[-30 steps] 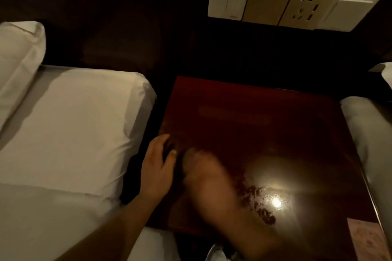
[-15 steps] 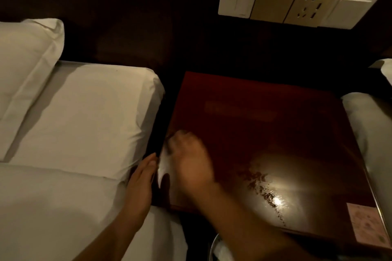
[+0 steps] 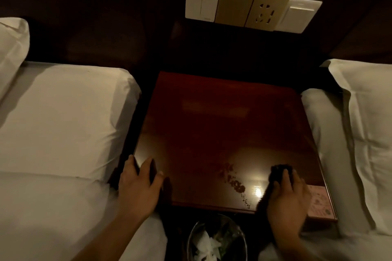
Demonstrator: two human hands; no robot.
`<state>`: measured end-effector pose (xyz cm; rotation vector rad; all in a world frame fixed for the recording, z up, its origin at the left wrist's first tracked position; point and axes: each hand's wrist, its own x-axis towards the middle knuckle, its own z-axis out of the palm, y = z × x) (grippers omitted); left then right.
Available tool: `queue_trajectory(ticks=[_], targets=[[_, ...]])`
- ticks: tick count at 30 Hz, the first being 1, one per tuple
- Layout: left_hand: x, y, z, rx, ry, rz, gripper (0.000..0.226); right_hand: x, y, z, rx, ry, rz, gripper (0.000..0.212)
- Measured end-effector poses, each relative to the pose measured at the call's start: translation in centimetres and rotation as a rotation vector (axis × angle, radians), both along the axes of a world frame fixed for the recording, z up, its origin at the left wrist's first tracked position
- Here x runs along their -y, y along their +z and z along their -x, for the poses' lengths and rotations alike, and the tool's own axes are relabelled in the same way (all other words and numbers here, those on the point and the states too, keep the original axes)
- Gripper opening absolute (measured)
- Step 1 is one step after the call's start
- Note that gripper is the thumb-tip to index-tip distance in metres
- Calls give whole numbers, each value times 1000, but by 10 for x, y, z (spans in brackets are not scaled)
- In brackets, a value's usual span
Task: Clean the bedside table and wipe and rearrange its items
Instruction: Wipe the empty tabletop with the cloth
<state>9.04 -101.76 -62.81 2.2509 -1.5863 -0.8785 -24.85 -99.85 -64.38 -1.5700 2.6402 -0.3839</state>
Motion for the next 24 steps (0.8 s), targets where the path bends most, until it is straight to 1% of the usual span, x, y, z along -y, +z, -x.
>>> queue_trajectory(ticks=[1,3,5,7,9,11,13,14,17,20,22,24], targets=[[-1,0,3,27,13,19,60,5,0,-18,2,51,20,40],[-1,0,7,28,60,61,55,17,2,-67,8,234,37,39],[2,3,8,-65,135,87,50,25,5,-128,39,485,48,44],[3,7,6,-202,234,111,48,22,6,-183,47,782,43,45],[1,13,3,-288,273,119,48,10,6,-203,92,978,24,43],[-1,18,-2,-294,249,110,47,3,6,-177,65,1045,24,47],[-5,21,-8,-255,189,91,47,-2,6,-123,-13,1012,-31,52],[-8,23,-10,-215,139,75,48,-5,8,-90,-14,924,-51,51],[-12,25,-6,-11,-23,75,51,-11,18,8,33,539,-76,47],[-12,26,11,150,-158,93,51,-13,27,78,72,271,-48,41],[-9,28,23,208,-201,103,59,-10,35,103,120,184,2,39],[-4,28,30,218,-222,130,72,-11,38,113,137,179,48,38]])
